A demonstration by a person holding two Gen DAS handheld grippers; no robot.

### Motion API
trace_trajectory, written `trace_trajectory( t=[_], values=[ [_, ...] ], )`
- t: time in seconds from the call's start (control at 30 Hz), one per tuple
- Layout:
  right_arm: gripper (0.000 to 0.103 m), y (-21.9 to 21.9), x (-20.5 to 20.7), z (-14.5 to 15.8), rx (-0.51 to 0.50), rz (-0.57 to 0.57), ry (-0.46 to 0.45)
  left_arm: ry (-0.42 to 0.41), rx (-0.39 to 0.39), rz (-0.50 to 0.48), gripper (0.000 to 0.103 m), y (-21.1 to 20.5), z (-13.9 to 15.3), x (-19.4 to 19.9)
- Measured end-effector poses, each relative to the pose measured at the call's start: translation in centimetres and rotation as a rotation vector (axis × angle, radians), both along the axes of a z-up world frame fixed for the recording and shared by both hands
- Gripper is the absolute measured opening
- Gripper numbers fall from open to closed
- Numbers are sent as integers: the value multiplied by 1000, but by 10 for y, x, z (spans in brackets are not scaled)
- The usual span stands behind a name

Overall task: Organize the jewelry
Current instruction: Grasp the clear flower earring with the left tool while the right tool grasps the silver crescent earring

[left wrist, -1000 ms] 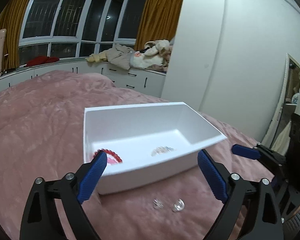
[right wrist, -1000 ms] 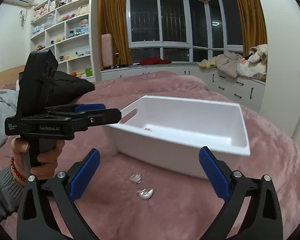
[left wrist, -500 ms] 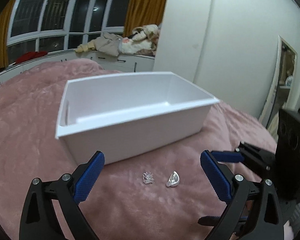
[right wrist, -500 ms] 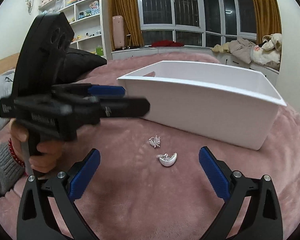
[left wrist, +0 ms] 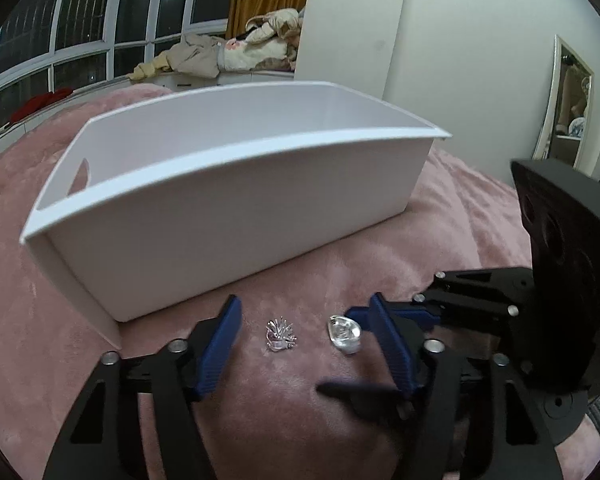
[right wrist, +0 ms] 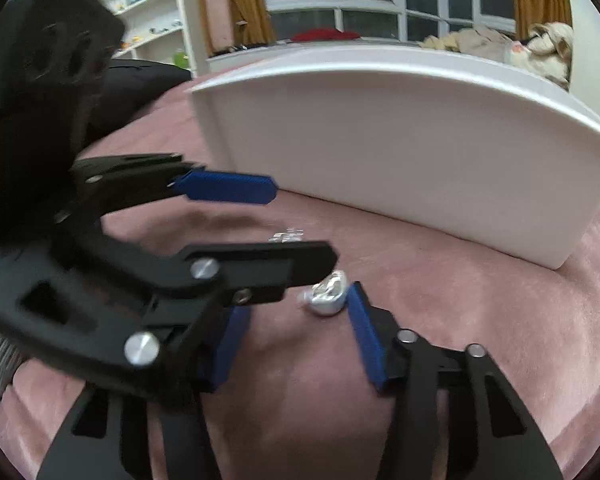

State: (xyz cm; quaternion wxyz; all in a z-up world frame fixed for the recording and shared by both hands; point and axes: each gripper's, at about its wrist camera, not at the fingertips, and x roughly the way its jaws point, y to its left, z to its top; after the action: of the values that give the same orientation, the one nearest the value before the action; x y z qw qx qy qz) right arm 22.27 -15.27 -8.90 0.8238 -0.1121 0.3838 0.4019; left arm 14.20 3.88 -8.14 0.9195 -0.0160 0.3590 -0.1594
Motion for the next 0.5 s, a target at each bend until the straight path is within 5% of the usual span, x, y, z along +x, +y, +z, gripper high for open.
trace_trajectory(
  t=[0.27,0.5],
  values=[
    [22,-3,2,-4,-1,-34,-3,33,19,2,39,-3,-7,5],
    [21,-24,2,2,42,-84,-17,32,17,-4,38,-1,-7,3]
  ],
)
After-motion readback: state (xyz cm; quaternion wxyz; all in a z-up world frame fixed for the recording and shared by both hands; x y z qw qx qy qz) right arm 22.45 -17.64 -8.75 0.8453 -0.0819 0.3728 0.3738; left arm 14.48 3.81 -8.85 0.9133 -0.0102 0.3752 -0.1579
